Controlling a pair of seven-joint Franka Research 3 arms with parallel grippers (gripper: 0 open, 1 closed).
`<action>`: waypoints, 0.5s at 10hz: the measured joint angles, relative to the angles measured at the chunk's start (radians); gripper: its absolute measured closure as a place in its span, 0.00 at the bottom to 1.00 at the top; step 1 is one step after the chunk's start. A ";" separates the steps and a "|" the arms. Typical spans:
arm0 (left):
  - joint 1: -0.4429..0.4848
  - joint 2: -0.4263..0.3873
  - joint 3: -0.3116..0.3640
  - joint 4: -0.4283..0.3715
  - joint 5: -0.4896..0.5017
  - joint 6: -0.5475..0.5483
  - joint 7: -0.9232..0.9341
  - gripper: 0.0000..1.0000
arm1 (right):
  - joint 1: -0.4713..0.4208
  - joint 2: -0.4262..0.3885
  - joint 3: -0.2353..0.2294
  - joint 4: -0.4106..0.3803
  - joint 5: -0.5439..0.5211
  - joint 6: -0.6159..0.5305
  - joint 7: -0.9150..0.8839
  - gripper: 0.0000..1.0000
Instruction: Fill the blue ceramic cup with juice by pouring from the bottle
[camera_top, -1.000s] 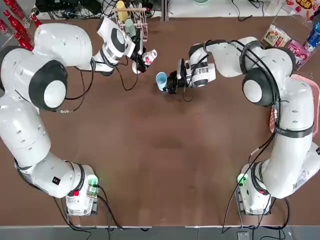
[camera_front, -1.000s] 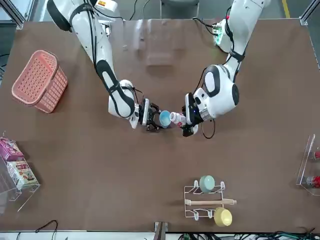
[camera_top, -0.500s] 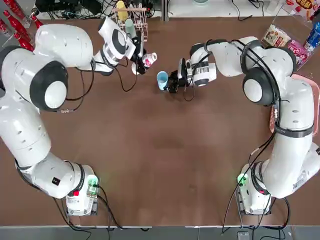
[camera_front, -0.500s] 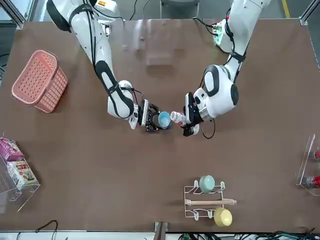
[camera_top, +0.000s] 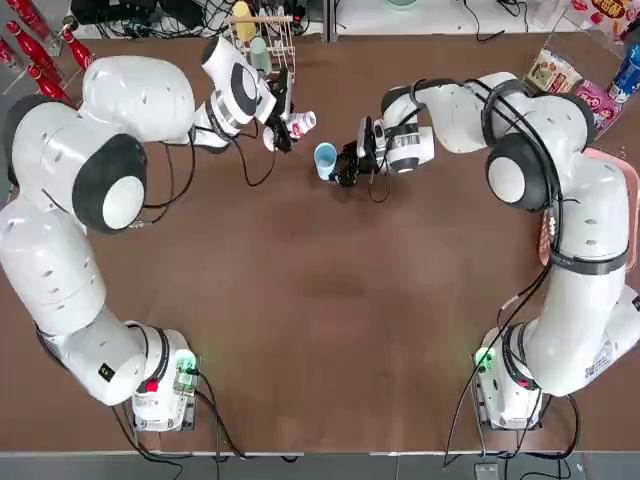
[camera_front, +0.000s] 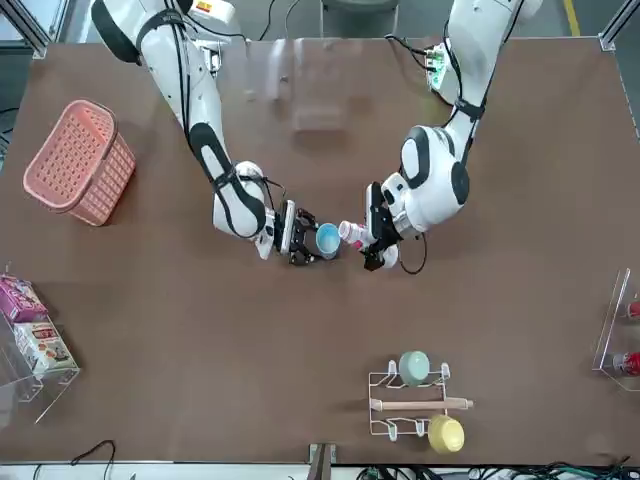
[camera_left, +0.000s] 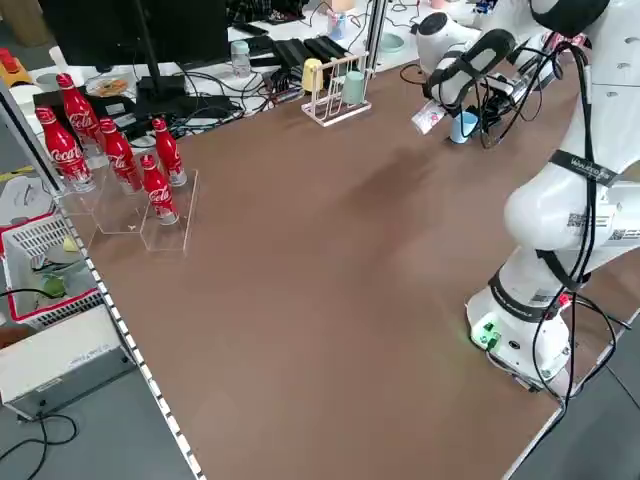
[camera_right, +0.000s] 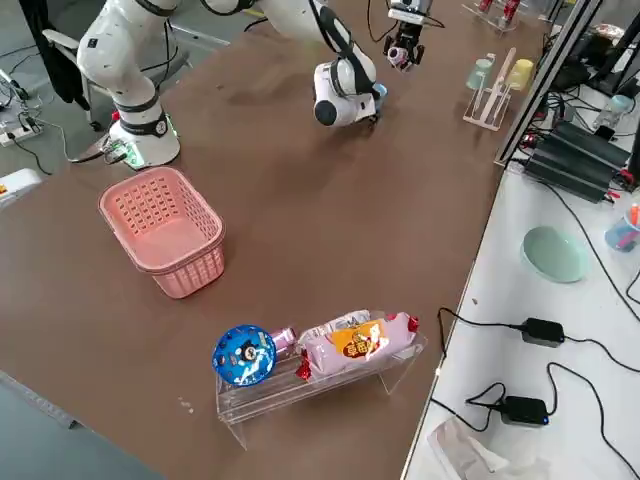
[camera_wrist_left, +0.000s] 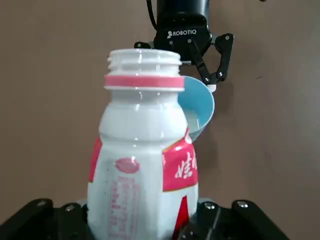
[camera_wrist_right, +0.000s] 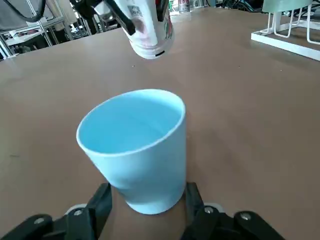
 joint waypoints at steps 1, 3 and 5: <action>-0.003 0.000 0.000 0.000 0.007 0.001 -0.013 0.63 | 0.000 0.000 0.000 0.000 0.000 0.000 0.000 0.32; -0.020 0.002 0.010 -0.002 0.009 0.002 -0.020 0.63 | 0.000 0.000 0.000 0.000 0.000 0.000 0.000 0.35; -0.082 0.008 0.071 -0.002 0.024 0.006 -0.035 0.63 | 0.000 0.000 0.000 0.000 0.000 -0.001 0.000 0.35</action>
